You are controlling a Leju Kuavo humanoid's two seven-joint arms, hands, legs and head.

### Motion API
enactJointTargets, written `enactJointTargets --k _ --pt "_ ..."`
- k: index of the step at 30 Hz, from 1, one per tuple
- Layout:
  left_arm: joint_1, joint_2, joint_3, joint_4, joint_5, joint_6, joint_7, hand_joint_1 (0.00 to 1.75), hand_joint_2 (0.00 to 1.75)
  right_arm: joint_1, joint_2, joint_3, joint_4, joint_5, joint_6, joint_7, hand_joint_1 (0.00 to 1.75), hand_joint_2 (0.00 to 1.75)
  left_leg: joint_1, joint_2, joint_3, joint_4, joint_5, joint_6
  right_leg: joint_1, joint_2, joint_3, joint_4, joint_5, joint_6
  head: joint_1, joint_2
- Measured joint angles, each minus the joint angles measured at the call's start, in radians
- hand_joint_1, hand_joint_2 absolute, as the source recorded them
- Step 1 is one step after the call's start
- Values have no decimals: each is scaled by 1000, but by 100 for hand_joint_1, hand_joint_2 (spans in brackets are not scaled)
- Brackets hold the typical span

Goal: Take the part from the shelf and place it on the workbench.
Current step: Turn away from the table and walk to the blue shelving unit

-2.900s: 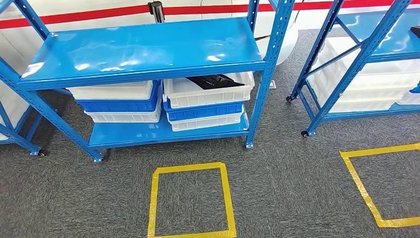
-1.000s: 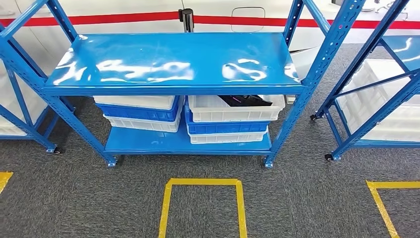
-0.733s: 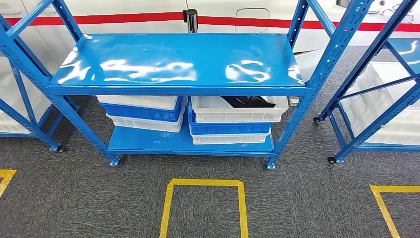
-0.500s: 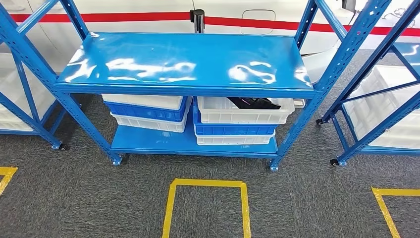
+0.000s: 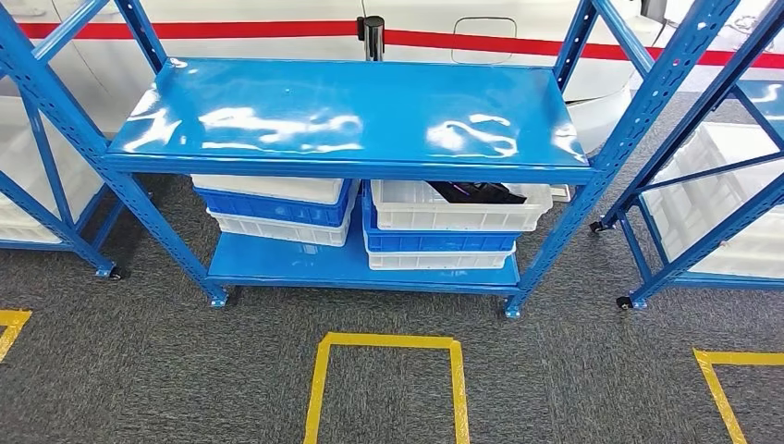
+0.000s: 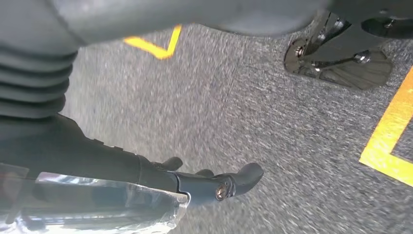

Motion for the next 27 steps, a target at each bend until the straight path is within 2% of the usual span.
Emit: enactJointTargets --k 27 --pt "170 82 -499 -132 636 -118 229 0 0 142 -51 105 -137 -511 175 -14 0 0 3 0 3 -1 -3 0 0 0 -5 0 -3 2 0 0"
